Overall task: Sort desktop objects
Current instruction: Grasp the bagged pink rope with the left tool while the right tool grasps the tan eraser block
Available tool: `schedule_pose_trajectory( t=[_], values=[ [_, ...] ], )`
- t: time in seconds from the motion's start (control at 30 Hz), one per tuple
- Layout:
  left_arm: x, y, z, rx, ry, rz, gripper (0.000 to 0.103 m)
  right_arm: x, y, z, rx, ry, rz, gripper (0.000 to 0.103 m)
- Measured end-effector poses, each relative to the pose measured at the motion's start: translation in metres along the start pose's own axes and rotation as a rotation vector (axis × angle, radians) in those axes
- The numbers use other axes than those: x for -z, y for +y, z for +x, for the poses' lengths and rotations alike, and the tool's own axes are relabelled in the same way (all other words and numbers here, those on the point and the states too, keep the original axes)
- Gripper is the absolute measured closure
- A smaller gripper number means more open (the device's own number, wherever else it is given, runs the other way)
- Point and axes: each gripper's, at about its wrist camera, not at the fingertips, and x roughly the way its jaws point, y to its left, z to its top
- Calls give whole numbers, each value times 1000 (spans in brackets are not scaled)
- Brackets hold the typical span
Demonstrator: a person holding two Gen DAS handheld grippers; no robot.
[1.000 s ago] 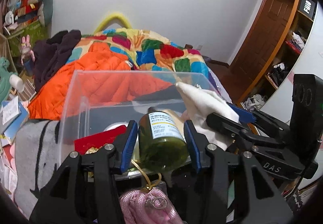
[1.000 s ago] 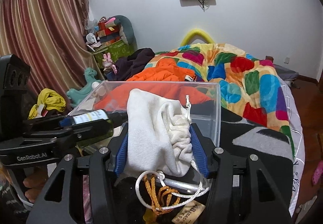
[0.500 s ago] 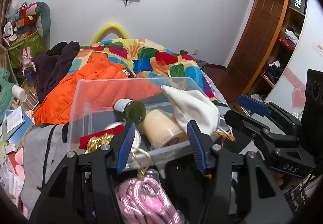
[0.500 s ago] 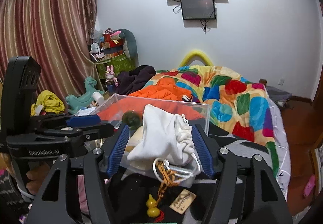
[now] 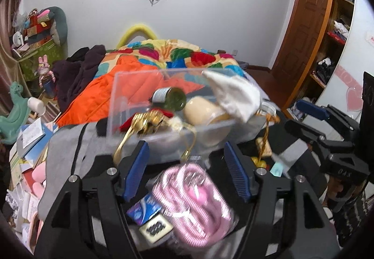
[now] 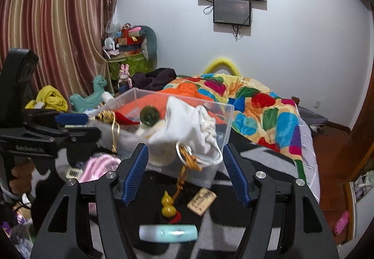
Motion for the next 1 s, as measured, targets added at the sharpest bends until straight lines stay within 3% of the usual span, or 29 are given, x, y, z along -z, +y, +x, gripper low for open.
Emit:
schedule_pose_trajectory(
  t=[0.3,0.67,1.0],
  values=[
    [35,16,-1,-62,72,-10,31,24,-18,2,30,75,42,40],
    [58,24,9,-37,146,-65,29,54,-34,12,33,142,130,40],
    [55,8,19,1,160,-45,28,62,-39,28,18,180,169,40]
  ],
)
